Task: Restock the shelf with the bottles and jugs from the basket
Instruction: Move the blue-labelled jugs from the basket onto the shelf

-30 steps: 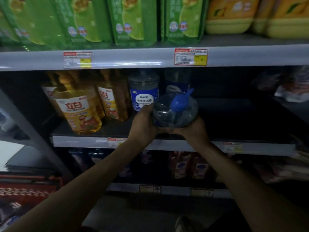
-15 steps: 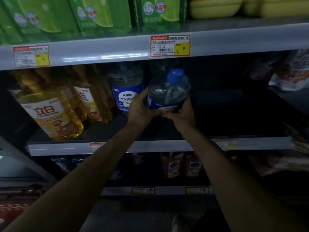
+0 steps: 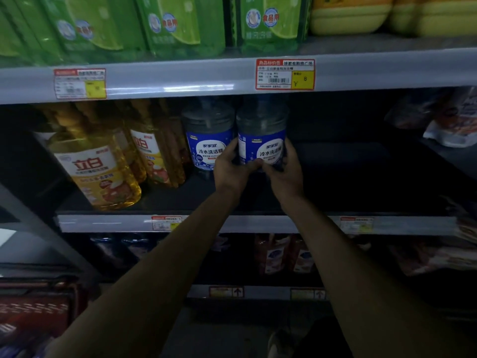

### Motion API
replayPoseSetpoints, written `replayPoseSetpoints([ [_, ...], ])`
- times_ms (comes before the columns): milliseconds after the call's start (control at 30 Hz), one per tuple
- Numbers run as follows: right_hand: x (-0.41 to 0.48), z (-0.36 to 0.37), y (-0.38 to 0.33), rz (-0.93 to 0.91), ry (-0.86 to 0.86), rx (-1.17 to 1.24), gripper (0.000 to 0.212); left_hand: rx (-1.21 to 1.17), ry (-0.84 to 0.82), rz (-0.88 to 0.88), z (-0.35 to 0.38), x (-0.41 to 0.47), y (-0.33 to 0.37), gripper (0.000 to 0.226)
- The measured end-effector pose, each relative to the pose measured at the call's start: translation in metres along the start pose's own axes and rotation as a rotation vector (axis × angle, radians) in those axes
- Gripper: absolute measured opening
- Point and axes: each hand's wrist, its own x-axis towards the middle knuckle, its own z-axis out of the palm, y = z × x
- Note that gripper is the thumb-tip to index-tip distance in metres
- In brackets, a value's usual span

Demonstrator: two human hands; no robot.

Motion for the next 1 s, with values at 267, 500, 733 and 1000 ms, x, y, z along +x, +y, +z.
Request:
replayPoseSetpoints([
  [267,-0.015,-0.017,-0.009,0.104,-0.018,-0.251,0.07,0.056,-0.08,-0.14,-0.017,-0.031,0.01,0.045],
  [500,-0.055,-0.025,-0.035,-0.09,-0.238,-0.621,0.072,0.284,-0.152,-0.071,-0.062,-0.067,0.022,0.061],
  [733,-0.096,-0.008,-0.061,-0.306,-0.344,-0.662,0.068,0.549,-0.21,0.081,-0.123,-0.113,0.055,0.073],
  [1000,-0.131,0.012,-0.076,-0.328,-0.51,-0.747,0.074,0.839,-0.201,0.145,-0.196,-0.164,0.081,0.073],
])
